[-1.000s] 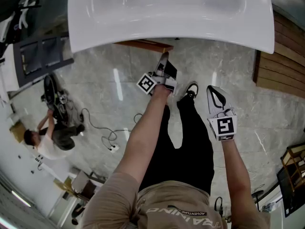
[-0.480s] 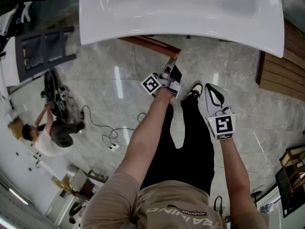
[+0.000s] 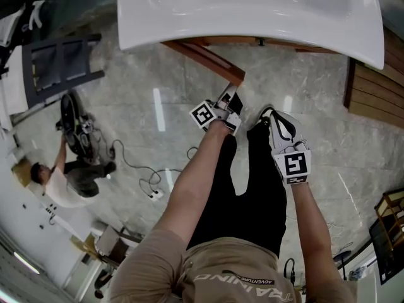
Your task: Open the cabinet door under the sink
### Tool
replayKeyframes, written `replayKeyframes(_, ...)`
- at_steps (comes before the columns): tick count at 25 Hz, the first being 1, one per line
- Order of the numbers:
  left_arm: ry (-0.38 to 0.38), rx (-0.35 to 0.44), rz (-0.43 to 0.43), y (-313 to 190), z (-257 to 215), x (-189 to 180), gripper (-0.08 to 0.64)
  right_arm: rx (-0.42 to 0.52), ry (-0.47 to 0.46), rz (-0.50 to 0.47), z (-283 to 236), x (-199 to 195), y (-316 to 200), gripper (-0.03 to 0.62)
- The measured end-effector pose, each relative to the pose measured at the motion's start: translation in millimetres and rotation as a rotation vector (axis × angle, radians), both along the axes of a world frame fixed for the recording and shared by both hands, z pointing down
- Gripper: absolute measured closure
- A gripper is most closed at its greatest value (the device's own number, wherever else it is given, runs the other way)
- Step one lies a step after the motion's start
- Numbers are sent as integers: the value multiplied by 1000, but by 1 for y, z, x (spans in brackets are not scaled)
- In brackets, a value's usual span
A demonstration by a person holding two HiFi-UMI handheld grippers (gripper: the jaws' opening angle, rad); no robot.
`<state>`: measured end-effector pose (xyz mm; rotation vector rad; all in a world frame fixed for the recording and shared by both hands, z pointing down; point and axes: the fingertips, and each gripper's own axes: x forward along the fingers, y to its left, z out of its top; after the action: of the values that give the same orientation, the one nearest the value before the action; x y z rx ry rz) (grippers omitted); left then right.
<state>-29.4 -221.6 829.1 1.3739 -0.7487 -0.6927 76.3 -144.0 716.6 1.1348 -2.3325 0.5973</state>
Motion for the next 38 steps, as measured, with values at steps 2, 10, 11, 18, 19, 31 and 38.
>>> replayKeyframes(2,6,-8,8,5,0,-3,467,5,0,-2,-2,-8,2,589)
replayKeyframes(10,15,-29,48,29,2,-27,468,0,9,-14,-4,-39,15,589)
replayKeyframes(11,15,-32,58,32,2,-29,468,-1,9,-14,-5,-43,16,591)
replayKeyframes(18,3,-40,56,54,5,-58,468,13,3,-23,-12,-65,20,590)
replayKeyframes(19,-2,-45,58,58,7,-64,468,14,6,-25,-12,-67,20,590)
replayKeyframes(31,-82,-54,184,85,18,-123,467,5,18,-43,-9,-97,35,590)
replayKeyframes(38,-59,-61,206,87,14,-139,466,2,21,-75,-10,-122,42,589)
